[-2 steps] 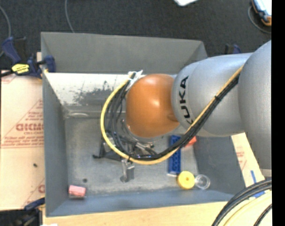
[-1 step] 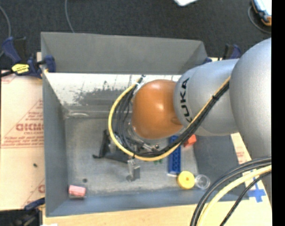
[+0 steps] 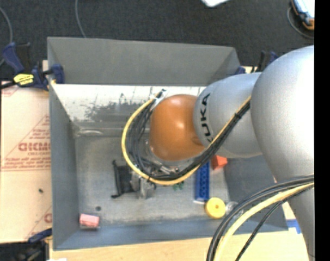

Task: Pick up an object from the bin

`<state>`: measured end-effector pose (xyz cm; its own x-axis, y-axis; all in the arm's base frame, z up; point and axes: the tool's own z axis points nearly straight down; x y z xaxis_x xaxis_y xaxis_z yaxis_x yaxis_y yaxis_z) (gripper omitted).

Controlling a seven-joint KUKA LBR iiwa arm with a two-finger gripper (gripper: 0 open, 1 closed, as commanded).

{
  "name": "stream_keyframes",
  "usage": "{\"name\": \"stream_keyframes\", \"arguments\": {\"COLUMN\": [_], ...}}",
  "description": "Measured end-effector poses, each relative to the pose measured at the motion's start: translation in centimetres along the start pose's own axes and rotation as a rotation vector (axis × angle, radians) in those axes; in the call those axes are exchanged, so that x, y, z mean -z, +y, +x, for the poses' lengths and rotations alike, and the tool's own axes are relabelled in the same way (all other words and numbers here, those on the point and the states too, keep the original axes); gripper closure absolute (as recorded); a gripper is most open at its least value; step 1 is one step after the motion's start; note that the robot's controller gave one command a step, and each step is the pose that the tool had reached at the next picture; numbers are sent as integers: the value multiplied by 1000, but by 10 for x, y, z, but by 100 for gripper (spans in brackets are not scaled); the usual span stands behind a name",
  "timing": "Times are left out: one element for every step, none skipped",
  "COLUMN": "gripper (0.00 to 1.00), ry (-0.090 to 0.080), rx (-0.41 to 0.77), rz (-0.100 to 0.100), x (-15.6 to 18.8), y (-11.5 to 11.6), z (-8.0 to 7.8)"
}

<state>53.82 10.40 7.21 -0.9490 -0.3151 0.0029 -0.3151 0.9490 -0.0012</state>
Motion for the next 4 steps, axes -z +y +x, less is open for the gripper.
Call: {"name": "stream_keyframes", "arguments": {"gripper": [100,100,100,100], "ry": [0,3,0,0], "rx": [-2,-55,-22,-23], "rz": [0,0,0,0], "x": [0,-1,-1,-1], "y": [0,18,26,26], "z": [0,1,17,17]}}
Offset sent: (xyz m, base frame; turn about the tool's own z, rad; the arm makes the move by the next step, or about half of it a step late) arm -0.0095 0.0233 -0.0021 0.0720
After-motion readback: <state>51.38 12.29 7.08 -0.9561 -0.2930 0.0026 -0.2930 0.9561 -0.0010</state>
